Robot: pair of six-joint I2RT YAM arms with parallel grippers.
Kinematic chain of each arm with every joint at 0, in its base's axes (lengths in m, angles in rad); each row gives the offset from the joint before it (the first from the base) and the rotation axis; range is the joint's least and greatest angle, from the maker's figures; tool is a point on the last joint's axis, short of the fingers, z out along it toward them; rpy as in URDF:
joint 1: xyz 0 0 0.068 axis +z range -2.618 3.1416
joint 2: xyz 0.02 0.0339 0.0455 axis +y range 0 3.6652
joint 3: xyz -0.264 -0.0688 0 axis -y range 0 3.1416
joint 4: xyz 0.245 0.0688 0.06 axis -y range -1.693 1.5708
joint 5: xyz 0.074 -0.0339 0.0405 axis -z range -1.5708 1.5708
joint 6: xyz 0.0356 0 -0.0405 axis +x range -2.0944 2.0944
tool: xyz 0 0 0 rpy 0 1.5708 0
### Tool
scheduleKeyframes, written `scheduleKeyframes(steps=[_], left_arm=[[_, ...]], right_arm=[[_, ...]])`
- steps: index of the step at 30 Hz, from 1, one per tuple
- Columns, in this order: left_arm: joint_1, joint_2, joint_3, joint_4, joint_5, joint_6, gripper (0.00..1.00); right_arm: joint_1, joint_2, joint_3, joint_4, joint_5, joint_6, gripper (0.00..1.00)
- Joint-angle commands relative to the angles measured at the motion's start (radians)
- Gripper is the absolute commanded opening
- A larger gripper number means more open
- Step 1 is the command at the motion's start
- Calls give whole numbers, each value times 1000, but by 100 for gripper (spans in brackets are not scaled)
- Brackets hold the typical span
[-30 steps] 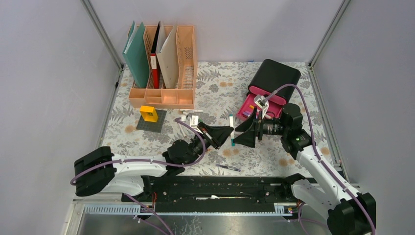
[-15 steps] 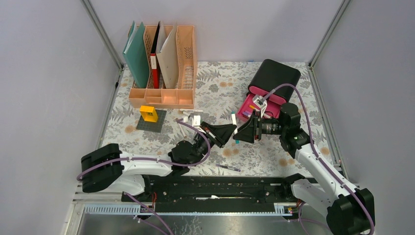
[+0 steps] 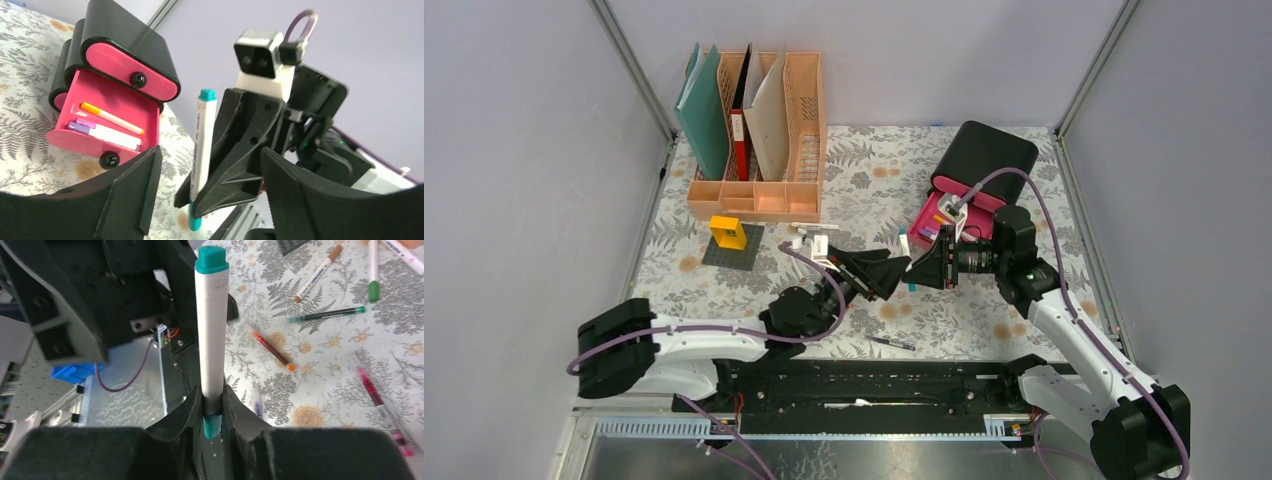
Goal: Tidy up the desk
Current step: Place the stationery in the drawer.
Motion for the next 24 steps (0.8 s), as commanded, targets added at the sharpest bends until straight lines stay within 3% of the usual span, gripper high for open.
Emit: scheduleKeyframes(steps=[1, 5, 14, 24], left_arm=[[-4, -135, -40, -48, -44, 58, 84], [-3, -277, -128, -89, -54, 136, 99], [0, -561, -242, -311, -140, 164, 99], [0, -678, -310, -412, -230, 147, 99]], right_arm=[[6, 2, 105, -229, 57, -344, 0], [5, 2, 167, -396, 184, -550, 0], [4, -3, 177, -440, 559, -709, 0], [5, 78, 140, -278, 1021, -750, 0]])
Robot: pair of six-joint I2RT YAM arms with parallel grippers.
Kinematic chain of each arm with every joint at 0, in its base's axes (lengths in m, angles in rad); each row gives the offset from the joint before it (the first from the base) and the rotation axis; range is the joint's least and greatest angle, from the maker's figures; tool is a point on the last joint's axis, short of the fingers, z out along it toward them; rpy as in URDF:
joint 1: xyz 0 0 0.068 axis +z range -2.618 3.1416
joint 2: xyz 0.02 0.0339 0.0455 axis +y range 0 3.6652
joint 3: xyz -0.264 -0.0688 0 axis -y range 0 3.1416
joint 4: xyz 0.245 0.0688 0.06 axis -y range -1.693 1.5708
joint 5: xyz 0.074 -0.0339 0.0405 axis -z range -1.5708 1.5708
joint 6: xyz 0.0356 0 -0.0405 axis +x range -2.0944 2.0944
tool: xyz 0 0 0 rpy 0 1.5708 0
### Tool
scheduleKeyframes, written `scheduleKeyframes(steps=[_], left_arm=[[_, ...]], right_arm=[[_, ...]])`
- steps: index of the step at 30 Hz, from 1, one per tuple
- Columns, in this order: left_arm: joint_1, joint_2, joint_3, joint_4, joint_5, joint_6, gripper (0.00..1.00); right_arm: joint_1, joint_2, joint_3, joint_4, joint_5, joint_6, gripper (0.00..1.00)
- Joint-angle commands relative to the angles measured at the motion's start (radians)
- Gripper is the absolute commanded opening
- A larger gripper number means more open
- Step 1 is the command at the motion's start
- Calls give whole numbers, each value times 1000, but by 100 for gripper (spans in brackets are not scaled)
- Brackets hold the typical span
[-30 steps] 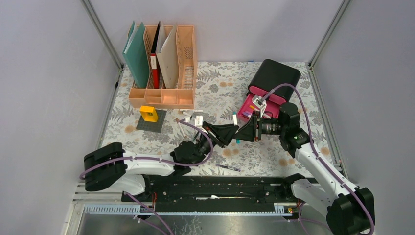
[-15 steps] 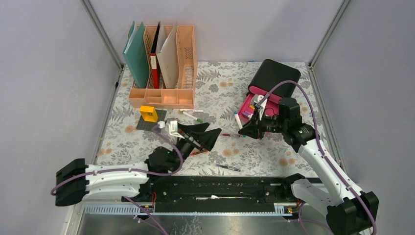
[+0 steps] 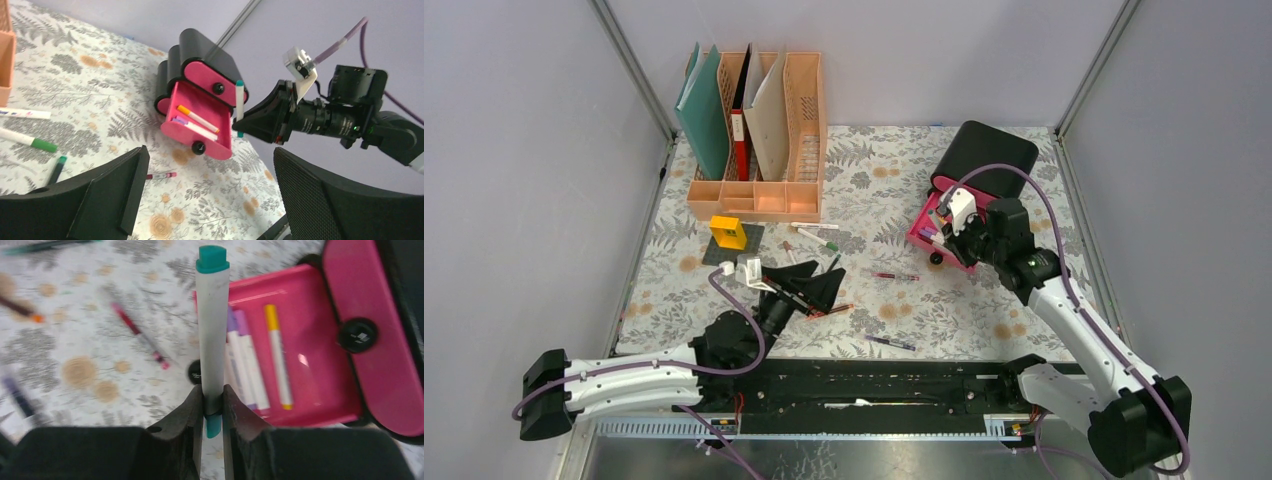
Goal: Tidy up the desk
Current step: Place the stationery in the drawer.
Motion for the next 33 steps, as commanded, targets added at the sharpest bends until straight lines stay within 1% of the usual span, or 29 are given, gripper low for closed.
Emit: scheduleKeyframes(steps=[1, 7, 12, 14, 15, 18, 19, 20, 22, 24, 26, 33], left_arm=[[-1, -25, -26, -37, -61, 2, 99], [0, -31, -39, -65, -78, -12, 99], [1, -28, -51, -63, -95, -23, 99], [1, -23, -53, -61, -97, -25, 99], [1, -21, -54, -61, -98, -25, 99], [1, -20, -54, -65, -102, -26, 99], [1, -22, -54, -66, -101, -27, 99], [1, -23, -54, -68, -102, -27, 99], [2, -30, -54, -76, -103, -26, 99], [2, -36, -54, -83, -106, -29, 99], [2, -40, -55, -88, -108, -31, 99], [4, -31, -52, -104, -122, -52, 99]], right_arm=[[4, 42, -1, 127, 267, -37, 0], [11, 107, -18, 222, 424, -38, 0], [28, 168, -40, 301, 548, -32, 10], [39, 197, -46, 358, 596, -26, 14], [44, 207, -50, 372, 615, -25, 19], [54, 235, -55, 398, 663, -16, 38], [56, 238, -55, 399, 670, -16, 46], [57, 239, -56, 399, 669, -13, 56], [55, 224, -61, 399, 657, -11, 66], [56, 206, -65, 392, 638, -10, 71], [57, 187, -64, 374, 607, -6, 72], [56, 115, -43, 219, 427, -42, 82]])
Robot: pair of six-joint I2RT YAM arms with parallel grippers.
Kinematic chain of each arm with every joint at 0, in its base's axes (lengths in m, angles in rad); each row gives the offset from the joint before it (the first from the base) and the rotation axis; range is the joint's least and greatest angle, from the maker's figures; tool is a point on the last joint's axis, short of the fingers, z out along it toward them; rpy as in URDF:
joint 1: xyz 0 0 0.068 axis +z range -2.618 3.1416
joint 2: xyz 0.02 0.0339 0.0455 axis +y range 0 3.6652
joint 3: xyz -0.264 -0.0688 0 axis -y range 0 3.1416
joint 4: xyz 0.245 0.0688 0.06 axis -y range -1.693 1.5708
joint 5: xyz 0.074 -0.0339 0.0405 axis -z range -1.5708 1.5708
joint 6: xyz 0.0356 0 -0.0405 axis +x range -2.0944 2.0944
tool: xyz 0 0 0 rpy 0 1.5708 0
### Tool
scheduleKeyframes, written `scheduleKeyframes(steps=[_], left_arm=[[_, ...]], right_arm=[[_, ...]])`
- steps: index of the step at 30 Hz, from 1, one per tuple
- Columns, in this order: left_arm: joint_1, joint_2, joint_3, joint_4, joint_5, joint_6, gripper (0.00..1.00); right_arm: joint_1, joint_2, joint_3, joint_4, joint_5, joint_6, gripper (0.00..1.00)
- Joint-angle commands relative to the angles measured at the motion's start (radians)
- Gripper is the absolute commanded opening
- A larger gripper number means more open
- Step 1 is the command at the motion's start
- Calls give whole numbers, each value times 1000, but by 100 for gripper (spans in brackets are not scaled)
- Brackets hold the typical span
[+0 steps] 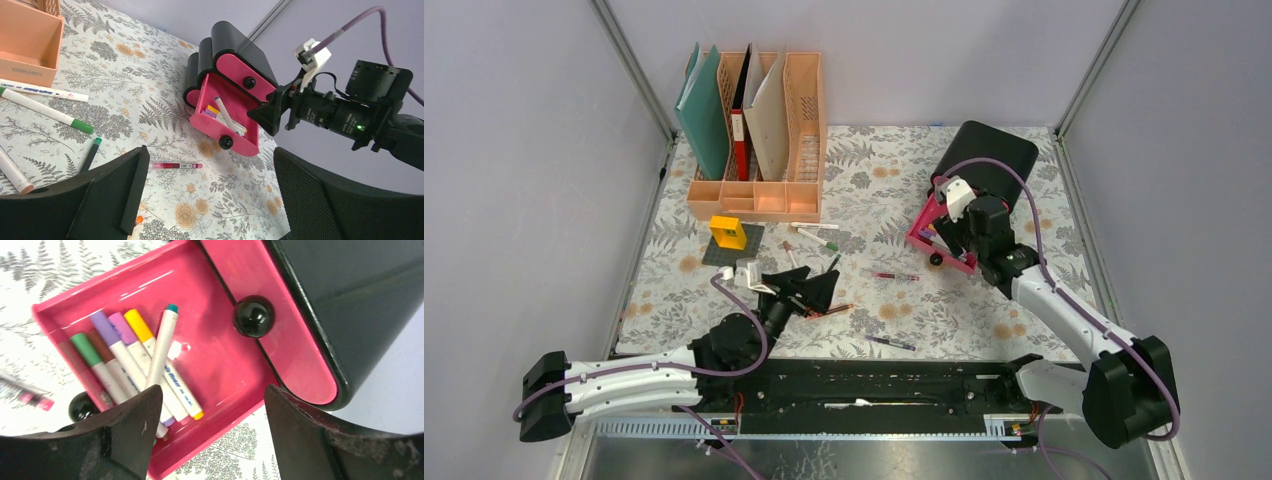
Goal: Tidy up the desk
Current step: Place the stationery in the drawer, then pick up the stationery from the center of the board.
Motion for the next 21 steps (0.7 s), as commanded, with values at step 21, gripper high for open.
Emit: scheduleKeyframes(steps=[21], left_arm=[[214, 187, 112, -251, 144, -206, 99]], right_arm=[[10, -148, 38, -245, -358, -117, 86]])
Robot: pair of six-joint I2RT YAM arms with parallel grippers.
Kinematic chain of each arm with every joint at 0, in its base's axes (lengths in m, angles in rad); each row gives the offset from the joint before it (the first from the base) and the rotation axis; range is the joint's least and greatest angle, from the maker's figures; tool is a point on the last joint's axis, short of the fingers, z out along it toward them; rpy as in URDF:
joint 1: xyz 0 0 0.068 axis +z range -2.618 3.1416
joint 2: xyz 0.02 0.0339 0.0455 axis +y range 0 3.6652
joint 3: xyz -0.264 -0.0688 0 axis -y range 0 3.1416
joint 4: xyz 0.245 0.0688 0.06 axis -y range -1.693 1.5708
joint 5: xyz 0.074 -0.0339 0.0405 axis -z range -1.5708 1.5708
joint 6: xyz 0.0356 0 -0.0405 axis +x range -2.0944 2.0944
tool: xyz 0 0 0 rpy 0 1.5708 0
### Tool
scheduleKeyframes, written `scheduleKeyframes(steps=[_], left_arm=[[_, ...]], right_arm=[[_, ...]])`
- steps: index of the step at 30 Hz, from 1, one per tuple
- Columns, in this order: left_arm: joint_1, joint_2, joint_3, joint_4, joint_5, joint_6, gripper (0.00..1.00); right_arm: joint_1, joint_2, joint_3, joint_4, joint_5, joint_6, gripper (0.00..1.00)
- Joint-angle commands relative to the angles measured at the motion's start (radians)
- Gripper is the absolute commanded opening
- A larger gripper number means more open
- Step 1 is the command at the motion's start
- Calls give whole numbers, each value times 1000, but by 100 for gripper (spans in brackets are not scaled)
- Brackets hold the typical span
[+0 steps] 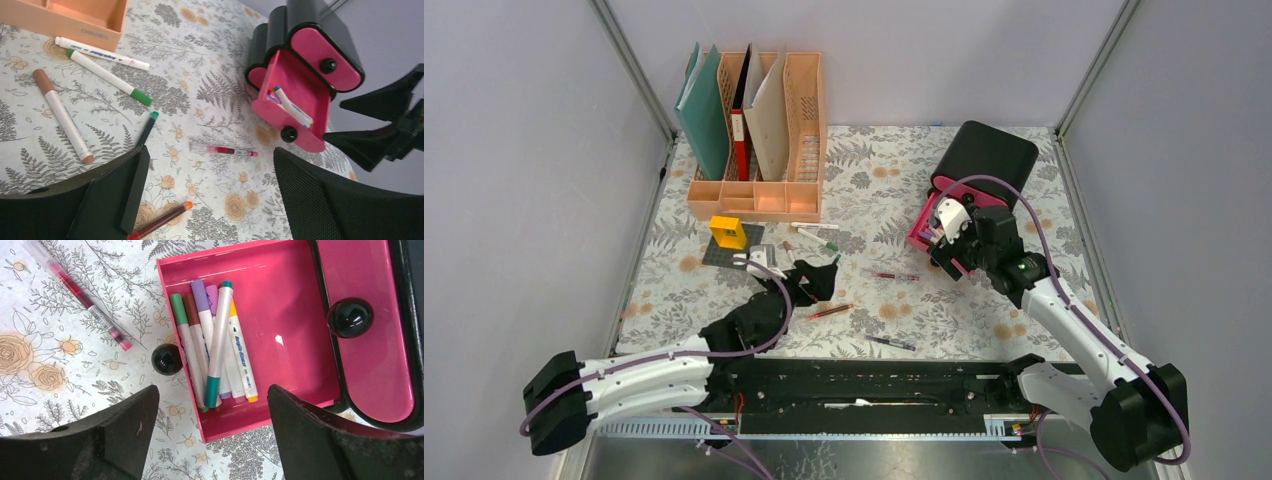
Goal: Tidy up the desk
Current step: Pick up the stationery from the center of the board.
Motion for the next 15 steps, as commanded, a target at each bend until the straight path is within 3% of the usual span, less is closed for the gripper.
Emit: scheduleKeyframes(steps=[1, 8, 15], left_arm=[[79, 46, 51, -42, 131, -65, 99], [250, 145, 99, -126, 264, -129, 98], [373, 317, 212, -322, 273, -203, 87]], right_arm=[[8, -18, 37, -5, -35, -17, 86], [8, -17, 37, -9, -40, -20, 87], [7, -17, 35, -11, -42, -22, 87]])
